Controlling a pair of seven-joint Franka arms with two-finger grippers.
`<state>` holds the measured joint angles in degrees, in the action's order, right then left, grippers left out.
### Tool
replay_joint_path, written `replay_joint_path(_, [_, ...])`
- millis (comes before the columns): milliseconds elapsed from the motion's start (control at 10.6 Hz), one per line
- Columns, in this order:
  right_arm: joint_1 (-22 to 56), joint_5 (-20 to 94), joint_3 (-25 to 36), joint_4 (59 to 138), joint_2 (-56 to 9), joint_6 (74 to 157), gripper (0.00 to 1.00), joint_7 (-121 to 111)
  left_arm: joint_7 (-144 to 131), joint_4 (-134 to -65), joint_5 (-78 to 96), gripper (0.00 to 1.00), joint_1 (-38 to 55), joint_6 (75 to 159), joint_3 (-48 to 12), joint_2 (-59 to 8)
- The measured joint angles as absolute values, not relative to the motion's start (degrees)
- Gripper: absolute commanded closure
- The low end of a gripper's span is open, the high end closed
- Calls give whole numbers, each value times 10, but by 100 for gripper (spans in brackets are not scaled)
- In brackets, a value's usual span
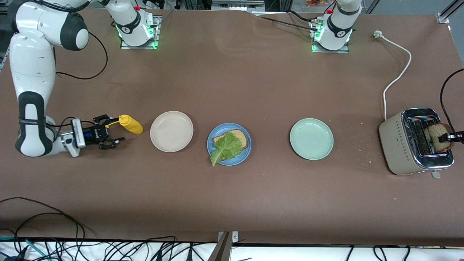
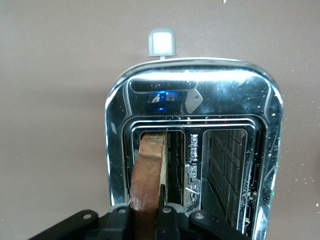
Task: Make sandwich in blue plate with both arms
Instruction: 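Set down the yellow bottle and open the right gripper, then grasp the toasted bread slice in the toaster with the left gripper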
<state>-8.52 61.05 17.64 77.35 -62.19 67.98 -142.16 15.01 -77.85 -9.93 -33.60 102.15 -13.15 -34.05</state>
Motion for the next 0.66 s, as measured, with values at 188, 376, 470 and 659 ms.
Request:
replay_joint_path(188, [-89,611,208,771,-618,677,0,-1384,151,-775,-100,100,-336,1021,-142,-330])
replay_joint_path(376, [-91,611,233,761,-613,666,0,-1332,151,-775,-100,100,-335,1012,-157,-314])
replay_joint_path(470, [-91,611,247,754,-608,649,0,-1300,151,-775,-100,100,-335,1005,-162,-303])
replay_joint_path(659, [-91,611,282,740,-602,625,0,-1232,151,-774,-100,100,-334,979,-175,-275])
